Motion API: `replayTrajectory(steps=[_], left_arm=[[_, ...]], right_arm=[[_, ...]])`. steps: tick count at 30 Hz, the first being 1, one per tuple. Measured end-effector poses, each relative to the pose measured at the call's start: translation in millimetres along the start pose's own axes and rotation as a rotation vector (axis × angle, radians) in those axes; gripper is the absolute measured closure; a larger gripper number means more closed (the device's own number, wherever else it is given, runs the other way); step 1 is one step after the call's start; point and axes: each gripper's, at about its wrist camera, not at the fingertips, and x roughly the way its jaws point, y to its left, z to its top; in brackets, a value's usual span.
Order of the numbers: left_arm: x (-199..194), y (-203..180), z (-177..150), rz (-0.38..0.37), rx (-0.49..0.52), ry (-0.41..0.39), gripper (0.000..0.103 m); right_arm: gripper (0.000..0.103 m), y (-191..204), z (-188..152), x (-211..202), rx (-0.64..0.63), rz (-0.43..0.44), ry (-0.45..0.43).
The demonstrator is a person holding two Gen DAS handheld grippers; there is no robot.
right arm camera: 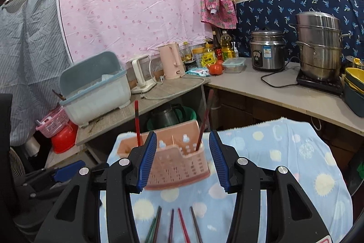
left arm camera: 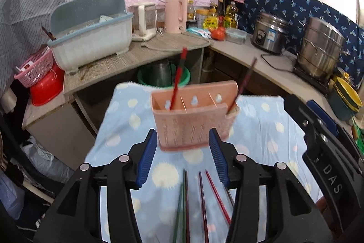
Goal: Organize utensils
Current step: 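Withdraw both tools from the caddy back to the remaining chopsticks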
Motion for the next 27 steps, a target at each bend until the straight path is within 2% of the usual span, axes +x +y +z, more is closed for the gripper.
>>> replayTrajectory(steps=[4, 7, 11, 12, 15, 20, 24, 27], left_arm=[[-1, -5, -42, -0.062, -0.006, 0.088, 0.058], [-1, -8, -76, -0.055, -0.002, 0.141, 0.058], [-2, -5, -117, -0.053, -0.082, 0.197, 0.058], [-3, -4, -124, -0.05, -0.108, 0.205, 0.058], [-4, -5, -145, -0.037, -0.161, 0.225, 0.058], [-4, -17, -167, -0.011, -0.17, 0.266, 0.059], [-2, -17, -181, 0.045, -0.217, 0.309, 0.059], [0, -12, -188, 0.115, -0.235, 0.333, 0.06]], right_arm=[[0.056, -6, -34, -16, -0.02, -0.029, 0.043], [0.056, -19, -66, -25, 0.014, -0.034, 0.113], [0.041, -35, -103, -38, 0.111, -0.029, 0.198], [0.04, -36, -109, -40, 0.131, -0.025, 0.211], [0.039, -37, -127, -48, 0.182, -0.007, 0.253], [0.038, -26, -141, -60, 0.182, 0.001, 0.272], [0.037, -24, -147, -68, 0.173, -0.029, 0.262], [0.037, -27, -152, -72, 0.182, -0.056, 0.263]])
